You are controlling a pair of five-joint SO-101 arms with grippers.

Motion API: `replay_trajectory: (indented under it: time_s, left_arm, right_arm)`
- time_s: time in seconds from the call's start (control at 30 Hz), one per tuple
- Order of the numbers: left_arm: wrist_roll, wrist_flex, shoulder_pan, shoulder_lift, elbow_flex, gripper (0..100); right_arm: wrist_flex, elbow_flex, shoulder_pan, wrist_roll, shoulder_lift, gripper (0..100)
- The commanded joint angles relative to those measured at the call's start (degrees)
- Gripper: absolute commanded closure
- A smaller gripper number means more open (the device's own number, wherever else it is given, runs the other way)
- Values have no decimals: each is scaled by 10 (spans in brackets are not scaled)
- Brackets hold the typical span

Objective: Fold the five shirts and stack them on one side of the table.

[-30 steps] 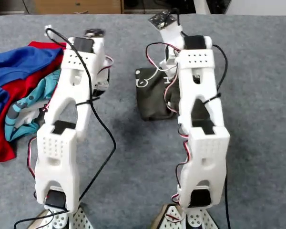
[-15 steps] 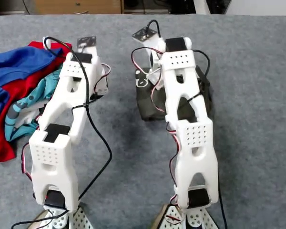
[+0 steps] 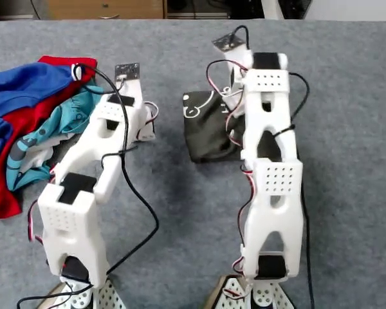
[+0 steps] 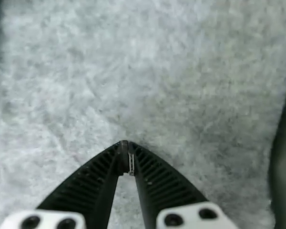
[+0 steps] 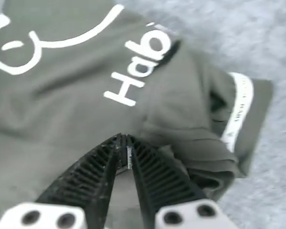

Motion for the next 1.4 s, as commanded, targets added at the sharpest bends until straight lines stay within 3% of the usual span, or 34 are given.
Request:
replay_trajectory:
  time_s: [0.0,0.3,0.63,0.73,1.0,1.37]
  left_arm:
    - [-23,-43,14,-67,43,981]
    - [-50,-141,44,-155,167,981]
    - [-55,-149,45,-163,178,981]
    - [-55,-149,45,-163,178,981]
    - [-53,-149,45,-163,176,981]
    - [-52,-149,44,-164,178,981]
  right_arm:
    - [-36,-36,27,-5,-4,994]
    - [-135,-36,79,32,-5,994]
    - [-245,-89,128,55,-6,994]
    - [-220,-131,121,55,-7,994]
    - [10,-231,16,55,-4,994]
    - [-49,-51,-19,55,-3,994]
